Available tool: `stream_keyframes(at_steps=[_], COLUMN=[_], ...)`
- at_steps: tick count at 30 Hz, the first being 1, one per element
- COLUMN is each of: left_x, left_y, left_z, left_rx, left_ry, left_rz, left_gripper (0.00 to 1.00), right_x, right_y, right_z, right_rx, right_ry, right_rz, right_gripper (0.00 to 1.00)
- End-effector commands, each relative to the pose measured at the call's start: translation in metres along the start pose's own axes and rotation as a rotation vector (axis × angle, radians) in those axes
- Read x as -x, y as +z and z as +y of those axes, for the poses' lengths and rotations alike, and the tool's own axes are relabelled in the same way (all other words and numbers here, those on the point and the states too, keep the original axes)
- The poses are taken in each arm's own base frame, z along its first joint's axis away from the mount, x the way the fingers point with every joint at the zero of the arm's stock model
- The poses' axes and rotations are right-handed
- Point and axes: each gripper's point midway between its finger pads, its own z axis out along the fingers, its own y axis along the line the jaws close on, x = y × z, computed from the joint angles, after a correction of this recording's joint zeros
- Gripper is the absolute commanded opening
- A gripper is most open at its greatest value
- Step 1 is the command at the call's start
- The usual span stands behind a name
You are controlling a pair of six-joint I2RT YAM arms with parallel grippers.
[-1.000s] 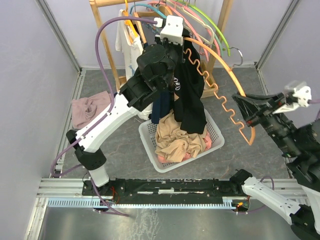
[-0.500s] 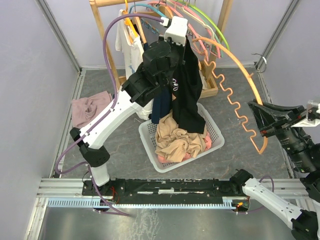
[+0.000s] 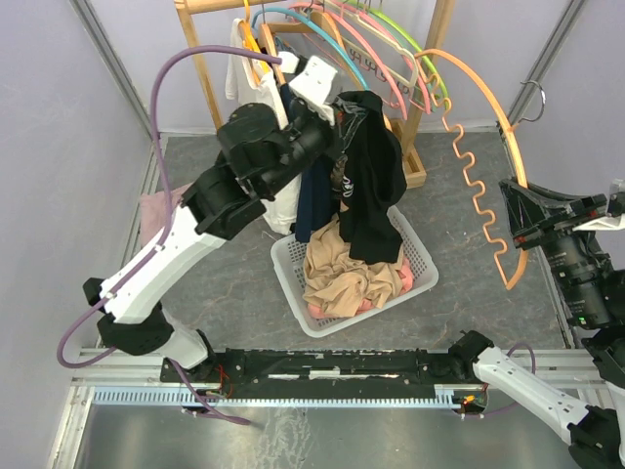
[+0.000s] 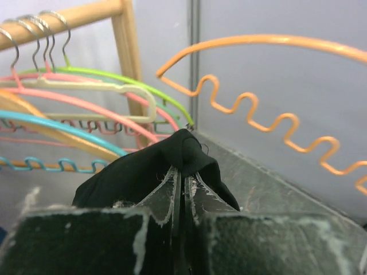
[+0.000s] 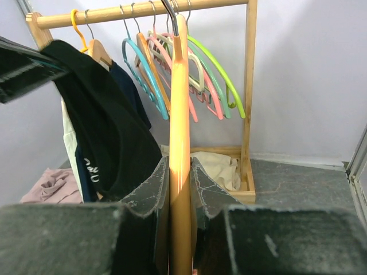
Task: Remove the t-shirt from the hanger
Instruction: Remove the T-shirt from the hanger, then place the T-shirt in the bin.
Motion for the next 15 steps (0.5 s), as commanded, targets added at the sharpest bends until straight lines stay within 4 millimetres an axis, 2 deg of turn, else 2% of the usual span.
stream_keyframes(at_steps=[1,6,10,13,15], left_x=[0.099,0.145,0.167,0.162,0.143], left_y=[-0.044,-0.065,-0.081,-0.08,-0.073], left_z=[-0.012,-0.001,0.001,-0.007,-0.014], left_rx=[-0.12,-0.088,-0.099,-0.142,-0.164], left_ry=[-0.097,-0.127,-0.156,-0.187,-0.207], left_rz=[-0.247,-0.357,-0.419,-0.39,-0.329], left_gripper=[0.03,0.03,0.03,0.03,0.03], right_x=[0.027,0.029,0.028,0.027,0.027], right_y=[0.008,0.009,0.01,0.011,0.012], right_z=[0.0,0.0,0.0,0.001,0.001], right_rx=[-0.018,-0.018,-0.02,-0.018,-0.019], right_ry=[0.018,0.023,0.024,0.024,0.023], right_rz=[-0.096,-0.099,-0.096,-0.094,-0.092], right_gripper=[0.02,0.02,0.02,0.02,0.02])
